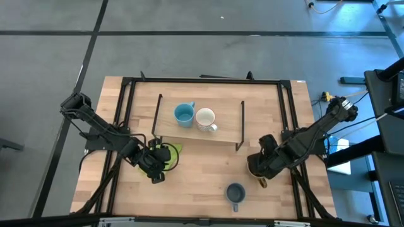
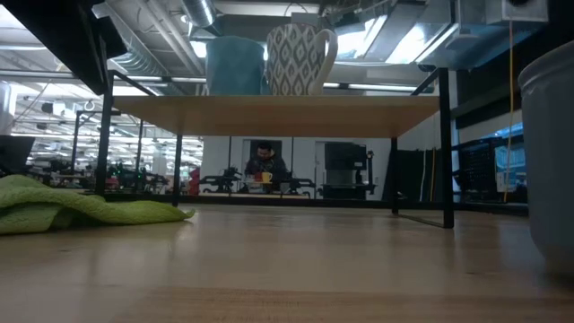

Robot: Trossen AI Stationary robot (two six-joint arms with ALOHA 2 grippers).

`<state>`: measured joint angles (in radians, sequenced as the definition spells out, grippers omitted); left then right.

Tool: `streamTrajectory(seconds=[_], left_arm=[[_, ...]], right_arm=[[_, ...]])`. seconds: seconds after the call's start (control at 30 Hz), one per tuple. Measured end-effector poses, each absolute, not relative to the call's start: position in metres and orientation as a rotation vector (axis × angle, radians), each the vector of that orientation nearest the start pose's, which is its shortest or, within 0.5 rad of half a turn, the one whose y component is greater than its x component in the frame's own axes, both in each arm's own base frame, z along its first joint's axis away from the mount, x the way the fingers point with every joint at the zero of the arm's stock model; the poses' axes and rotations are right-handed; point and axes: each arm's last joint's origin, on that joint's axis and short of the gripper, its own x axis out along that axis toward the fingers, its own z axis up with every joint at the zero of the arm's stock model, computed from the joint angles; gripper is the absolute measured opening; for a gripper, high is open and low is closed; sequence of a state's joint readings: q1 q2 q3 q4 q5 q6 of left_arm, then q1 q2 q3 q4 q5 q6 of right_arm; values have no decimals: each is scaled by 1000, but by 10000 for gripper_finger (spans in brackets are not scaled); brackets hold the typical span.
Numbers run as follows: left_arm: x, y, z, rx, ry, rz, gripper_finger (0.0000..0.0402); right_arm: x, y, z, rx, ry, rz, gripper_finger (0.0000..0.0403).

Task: Stack small to large cups/mugs on shelf
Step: Adjust the gray patterned mug on the shelf

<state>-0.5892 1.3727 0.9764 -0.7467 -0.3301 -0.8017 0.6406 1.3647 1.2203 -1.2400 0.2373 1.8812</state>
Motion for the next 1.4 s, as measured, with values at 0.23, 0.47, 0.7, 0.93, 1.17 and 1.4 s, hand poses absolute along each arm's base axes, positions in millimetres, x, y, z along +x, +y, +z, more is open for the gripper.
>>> streamTrajectory(seconds=[0.23, 0.47, 0.7, 0.93, 1.17, 1.4], left_arm=[[219, -135, 237, -219, 1025, 188, 61], [219, -135, 237, -222, 1023, 190, 61], [217, -138, 237, -213, 1001, 193, 61], [215, -142, 237, -196, 991, 188, 61], [212, -145, 237, -191, 990, 193, 61], [211, -146, 237, -193, 989, 194, 61]], right_arm=[[226, 123, 333, 948, 864, -744, 60], [257, 94, 344, 844, 763, -749, 9], [281, 52, 344, 789, 610, -810, 4], [299, 22, 341, 803, 609, -786, 2], [316, 24, 326, 832, 676, -725, 1], [336, 27, 310, 849, 711, -663, 1]])
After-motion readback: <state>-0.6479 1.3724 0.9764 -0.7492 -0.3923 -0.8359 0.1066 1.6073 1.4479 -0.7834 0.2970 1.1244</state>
